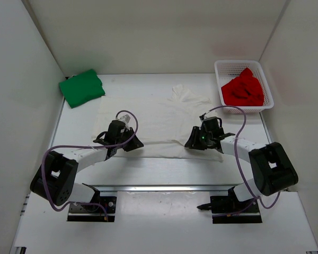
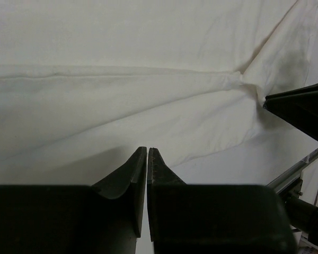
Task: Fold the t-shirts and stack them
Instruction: Fold the flattened tshirt in 1/3 of the way
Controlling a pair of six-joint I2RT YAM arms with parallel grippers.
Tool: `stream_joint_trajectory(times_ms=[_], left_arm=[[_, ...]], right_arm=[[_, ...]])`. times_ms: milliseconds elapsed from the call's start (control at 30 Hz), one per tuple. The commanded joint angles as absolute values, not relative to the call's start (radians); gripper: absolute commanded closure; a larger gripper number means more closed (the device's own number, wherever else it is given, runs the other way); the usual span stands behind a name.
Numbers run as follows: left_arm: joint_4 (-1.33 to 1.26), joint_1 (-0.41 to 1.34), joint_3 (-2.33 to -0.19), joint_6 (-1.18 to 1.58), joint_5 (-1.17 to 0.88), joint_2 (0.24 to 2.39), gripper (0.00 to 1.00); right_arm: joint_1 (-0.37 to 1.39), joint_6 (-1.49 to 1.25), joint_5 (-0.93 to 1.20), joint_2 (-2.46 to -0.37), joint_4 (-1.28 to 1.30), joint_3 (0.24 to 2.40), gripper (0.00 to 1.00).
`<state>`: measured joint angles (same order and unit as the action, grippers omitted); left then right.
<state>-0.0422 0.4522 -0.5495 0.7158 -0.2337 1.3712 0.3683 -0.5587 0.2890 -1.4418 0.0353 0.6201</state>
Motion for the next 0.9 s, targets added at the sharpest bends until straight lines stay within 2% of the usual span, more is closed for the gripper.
stream_joint_trajectory(times_ms=[0,133,233,467,567,700,833,867], left_arm=[[-0.086,0.44,-0.542,0.718,-0.265,1.362,0.84],[-0.09,0.43,-0.534,0.724,-0.262,1.35,0.82],[-0.101,0.434,-0.531,0.726,-0.27,1.351,0.83],[-0.115,0.439,-0.514,0.744,-0.268,1.353,0.83],[-0.118,0.433,-0.497,0.746,-0.265,1.342,0.83],[-0.11,0.425,-0.509,0.738,-0.268,1.325,0.83],[-0.107,0.419,-0.502,0.745,-0.258,1.305,0.83],[-0.11,0.414,-0.5,0.746,-0.256,1.304,0.83]], right_arm=[[0.359,-0.581,0.333,-1.473,-0.024,0.634,0.7],[0.341,-0.591,0.35,-1.494,-0.031,0.643,0.7],[0.344,-0.591,0.376,-1.494,-0.035,0.664,0.8],[0.324,-0.635,0.433,-1.575,-0.109,0.732,0.87],[0.305,-0.646,0.445,-1.656,-0.118,0.822,0.91],[0.308,-0.638,0.468,-1.772,-0.069,1.052,0.96],[0.351,-0.556,0.326,-1.718,0.04,1.109,0.93],[0.366,-0.529,0.284,-1.706,0.046,1.101,0.87]])
